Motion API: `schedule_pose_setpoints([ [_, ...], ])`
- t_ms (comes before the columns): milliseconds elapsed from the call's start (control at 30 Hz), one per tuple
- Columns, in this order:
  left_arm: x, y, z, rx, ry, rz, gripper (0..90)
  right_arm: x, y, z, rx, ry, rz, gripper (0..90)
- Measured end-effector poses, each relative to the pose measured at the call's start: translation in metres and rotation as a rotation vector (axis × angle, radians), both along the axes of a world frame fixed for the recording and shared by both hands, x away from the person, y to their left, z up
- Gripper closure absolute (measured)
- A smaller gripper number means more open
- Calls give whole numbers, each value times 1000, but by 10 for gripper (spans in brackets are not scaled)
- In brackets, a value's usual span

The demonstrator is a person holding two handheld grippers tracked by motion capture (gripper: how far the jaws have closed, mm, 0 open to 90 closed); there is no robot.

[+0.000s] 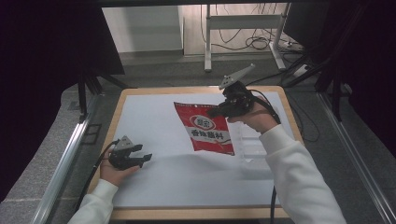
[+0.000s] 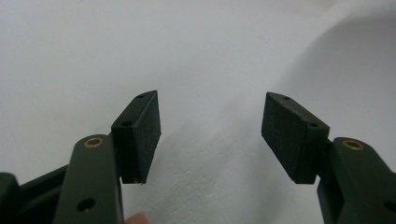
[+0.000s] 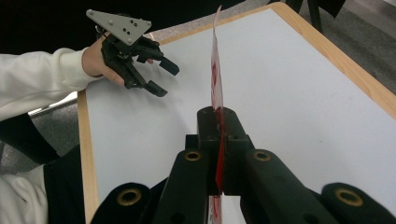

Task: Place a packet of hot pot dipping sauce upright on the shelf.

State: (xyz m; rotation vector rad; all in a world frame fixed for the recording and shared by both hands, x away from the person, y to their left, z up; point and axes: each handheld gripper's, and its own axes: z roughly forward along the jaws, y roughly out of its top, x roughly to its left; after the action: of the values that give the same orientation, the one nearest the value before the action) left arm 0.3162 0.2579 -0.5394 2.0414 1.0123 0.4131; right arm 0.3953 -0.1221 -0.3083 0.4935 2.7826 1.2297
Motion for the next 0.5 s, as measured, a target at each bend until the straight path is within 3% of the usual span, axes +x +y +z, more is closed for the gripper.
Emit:
schedule_pose_setpoints([
  [500,1,-1,-3,25,8,-1,369,8,-33,20,7,-22,-55,890],
])
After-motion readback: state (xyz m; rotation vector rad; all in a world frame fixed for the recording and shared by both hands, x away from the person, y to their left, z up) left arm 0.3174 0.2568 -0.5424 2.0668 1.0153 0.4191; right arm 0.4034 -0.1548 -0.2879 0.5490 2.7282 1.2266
